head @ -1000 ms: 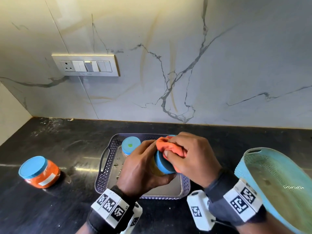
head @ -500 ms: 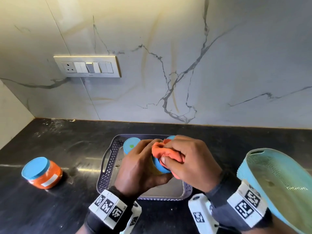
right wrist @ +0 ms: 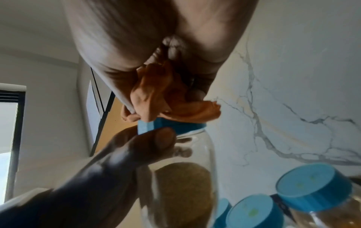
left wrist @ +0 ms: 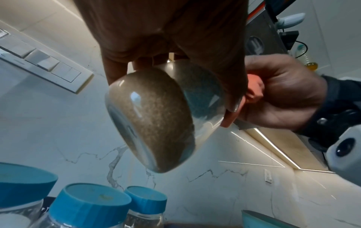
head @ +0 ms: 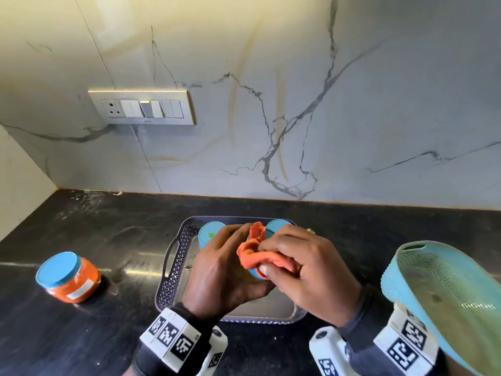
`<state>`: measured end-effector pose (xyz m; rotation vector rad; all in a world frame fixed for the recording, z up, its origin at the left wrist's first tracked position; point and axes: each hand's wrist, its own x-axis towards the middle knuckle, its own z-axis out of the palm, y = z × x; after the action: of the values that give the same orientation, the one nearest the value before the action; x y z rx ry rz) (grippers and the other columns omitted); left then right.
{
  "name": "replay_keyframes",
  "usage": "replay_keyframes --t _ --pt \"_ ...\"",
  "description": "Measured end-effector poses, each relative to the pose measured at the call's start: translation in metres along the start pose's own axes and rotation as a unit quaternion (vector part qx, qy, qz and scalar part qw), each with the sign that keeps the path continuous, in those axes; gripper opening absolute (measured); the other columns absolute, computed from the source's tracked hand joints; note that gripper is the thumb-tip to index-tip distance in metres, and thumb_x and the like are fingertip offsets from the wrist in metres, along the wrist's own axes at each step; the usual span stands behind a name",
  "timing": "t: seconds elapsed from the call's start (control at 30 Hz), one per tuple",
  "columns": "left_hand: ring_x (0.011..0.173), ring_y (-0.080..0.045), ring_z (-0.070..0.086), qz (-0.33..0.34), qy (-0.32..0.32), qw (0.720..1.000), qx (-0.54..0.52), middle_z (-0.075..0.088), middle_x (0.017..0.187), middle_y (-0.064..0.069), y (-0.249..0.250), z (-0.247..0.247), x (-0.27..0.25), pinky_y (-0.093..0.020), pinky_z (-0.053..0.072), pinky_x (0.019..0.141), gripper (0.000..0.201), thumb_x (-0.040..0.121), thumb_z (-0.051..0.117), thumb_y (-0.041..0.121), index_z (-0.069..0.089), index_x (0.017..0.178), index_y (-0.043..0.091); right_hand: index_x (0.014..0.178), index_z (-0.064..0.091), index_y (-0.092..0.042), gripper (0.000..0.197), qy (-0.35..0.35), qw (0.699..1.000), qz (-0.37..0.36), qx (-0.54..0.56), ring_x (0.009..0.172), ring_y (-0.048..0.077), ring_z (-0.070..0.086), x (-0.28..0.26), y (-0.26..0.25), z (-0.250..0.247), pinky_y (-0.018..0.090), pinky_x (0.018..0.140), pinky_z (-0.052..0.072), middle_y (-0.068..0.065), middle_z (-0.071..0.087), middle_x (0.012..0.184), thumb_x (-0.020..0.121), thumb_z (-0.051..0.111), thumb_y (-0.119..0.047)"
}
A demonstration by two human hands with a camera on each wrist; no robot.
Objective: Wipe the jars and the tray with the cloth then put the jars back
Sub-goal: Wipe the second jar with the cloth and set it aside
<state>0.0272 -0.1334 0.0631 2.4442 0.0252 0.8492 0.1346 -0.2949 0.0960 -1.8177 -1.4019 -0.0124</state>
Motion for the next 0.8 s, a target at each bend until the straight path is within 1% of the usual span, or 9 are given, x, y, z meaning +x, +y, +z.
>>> replay_keyframes --t 0.03,0.13,0.17,0.27,0.3,0.43,0.6,0.73,0.8 --pt "0.109 -0.014 0.063 -0.006 -0.001 1.0 -0.005 0.068 0.118 0.01 0.001 -0.001 0.0 -0.032 0.056 0.086 0.069 0.069 0.081 0.052 0.064 0.126 0.016 0.099 0.075 -0.02 0.017 0.018 1.0 0.01 -0.007 0.089 0.007 0.063 0.002 0.007 -0.002 0.023 0.082 0.049 -0.008 0.067 0.095 0.082 0.074 -0.02" --pt "0.105 -0.008 0.063 -0.019 -0.005 1.0 0.0 0.068 0.118 0.006 0.005 0.003 0.002 -0.009 0.045 0.093 0.077 0.065 0.082 0.056 0.067 0.128 0.014 0.099 0.076 -0.02 0.018 0.075 0.996 0.053 -0.023 0.087 0.008 0.065 0.012 0.02 -0.004 0.033 0.079 0.055 -0.008 0.067 0.094 0.081 0.074 -0.021" --pt "0.104 -0.007 0.063 -0.021 -0.005 1.0 0.002 0.068 0.117 0.005 0.005 0.004 0.002 -0.008 0.044 0.091 0.077 0.065 0.082 0.055 0.068 0.127 0.014 0.098 0.076 -0.019 0.018 0.077 0.996 0.051 -0.021 0.087 0.008 0.064 0.013 0.017 -0.003 0.033 0.079 0.055 -0.008 0.067 0.094 0.081 0.074 -0.021" --pt "0.102 -0.008 0.063 -0.012 -0.011 1.0 0.011 0.067 0.114 0.005 0.004 0.002 0.004 -0.015 0.049 0.086 0.068 0.067 0.079 0.054 0.07 0.121 0.013 0.095 0.074 -0.016 0.014 0.051 0.999 0.014 0.001 0.089 0.004 0.062 0.008 0.0 0.004 0.02 0.084 0.05 -0.008 0.068 0.093 0.082 0.075 -0.02" --pt "0.102 -0.009 0.063 -0.011 -0.018 1.0 0.017 0.067 0.115 0.005 0.003 0.001 0.003 -0.016 0.05 0.085 0.068 0.067 0.079 0.055 0.07 0.122 0.015 0.093 0.072 -0.016 0.013 0.047 0.999 0.017 -0.003 0.087 0.004 0.063 0.008 -0.001 0.004 0.019 0.082 0.051 -0.008 0.068 0.091 0.082 0.075 -0.021" --pt "0.099 -0.011 0.065 -0.034 -0.055 0.996 0.061 0.065 0.116 0.009 0.004 0.008 0.0 -0.03 0.057 0.076 0.079 0.06 0.081 0.06 0.064 0.129 0.024 0.079 0.066 -0.018 0.016 0.097 0.985 0.126 -0.065 0.067 0.013 0.062 0.017 0.02 -0.001 0.036 0.063 0.052 -0.005 0.067 0.072 0.078 0.075 -0.031" --pt "0.095 -0.01 0.066 -0.041 -0.051 0.996 0.06 0.064 0.114 0.011 0.003 0.009 -0.002 -0.029 0.058 0.073 0.076 0.063 0.082 0.063 0.064 0.127 0.026 0.081 0.068 -0.021 0.016 0.057 0.992 0.106 -0.024 0.069 0.009 0.062 0.01 0.007 0.004 0.021 0.063 0.047 -0.008 0.068 0.074 0.077 0.076 -0.034" --pt "0.1 -0.012 0.067 -0.05 -0.064 0.994 0.075 0.064 0.118 0.013 0.006 0.01 0.001 -0.033 0.059 0.072 0.081 0.059 0.078 0.065 0.058 0.13 0.032 0.082 0.069 -0.02 0.014 0.1 0.98 0.16 -0.059 0.069 0.011 0.062 0.015 0.029 0.002 0.029 0.064 0.051 -0.006 0.067 0.074 0.08 0.079 -0.029" --pt "0.098 -0.011 0.066 -0.048 -0.06 0.995 0.066 0.065 0.116 0.011 0.006 0.007 0.003 -0.029 0.058 0.073 0.077 0.061 0.076 0.065 0.062 0.127 0.029 0.088 0.071 -0.021 0.013 0.087 0.987 0.133 -0.029 0.075 0.007 0.064 0.012 0.02 0.003 0.023 0.069 0.051 -0.009 0.069 0.081 0.081 0.076 -0.031"
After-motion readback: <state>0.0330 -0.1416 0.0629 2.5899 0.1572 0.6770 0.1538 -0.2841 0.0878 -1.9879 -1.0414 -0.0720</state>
